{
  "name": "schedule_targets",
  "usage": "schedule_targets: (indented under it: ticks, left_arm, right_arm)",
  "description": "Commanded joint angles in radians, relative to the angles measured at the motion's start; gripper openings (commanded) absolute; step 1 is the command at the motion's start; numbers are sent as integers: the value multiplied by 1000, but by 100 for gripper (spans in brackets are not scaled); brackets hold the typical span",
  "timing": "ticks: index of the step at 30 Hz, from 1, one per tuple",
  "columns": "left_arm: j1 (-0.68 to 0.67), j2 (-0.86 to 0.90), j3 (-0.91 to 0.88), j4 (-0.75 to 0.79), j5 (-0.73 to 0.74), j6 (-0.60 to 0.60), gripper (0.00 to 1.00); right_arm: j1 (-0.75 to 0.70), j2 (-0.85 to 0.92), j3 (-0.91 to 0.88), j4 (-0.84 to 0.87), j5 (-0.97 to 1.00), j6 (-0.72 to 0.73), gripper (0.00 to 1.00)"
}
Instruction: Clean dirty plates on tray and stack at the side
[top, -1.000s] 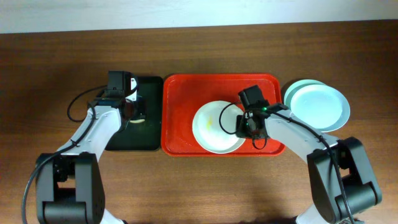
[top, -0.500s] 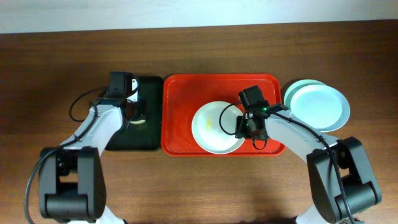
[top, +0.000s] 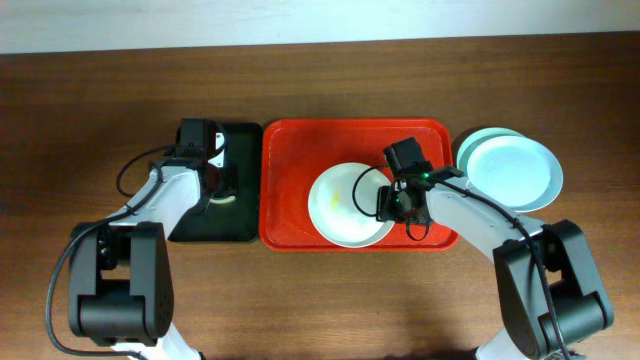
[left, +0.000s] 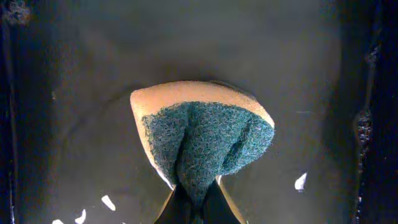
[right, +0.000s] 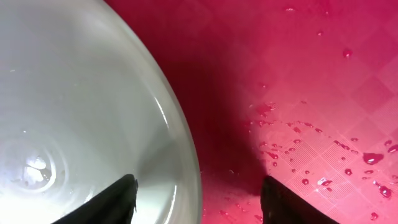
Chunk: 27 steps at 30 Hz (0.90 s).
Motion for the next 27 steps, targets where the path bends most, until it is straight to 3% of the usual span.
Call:
schedule_targets:
  ticks: [1, 6, 19, 27]
  left_arm:
    - [-2, 18, -1, 6, -6, 18, 0]
    - [-2, 18, -1, 6, -6, 18, 0]
    - [-2, 18, -1, 6, -6, 18, 0]
    - [-2, 18, -1, 6, -6, 18, 0]
  right_arm:
    - [6, 9, -9, 8, 9, -2, 63]
    - [-9, -4, 69, -74, 6, -10, 29]
    - [-8, -6, 112, -133, 6, -10, 29]
    - [-8, -3, 62, -65, 9, -10, 27]
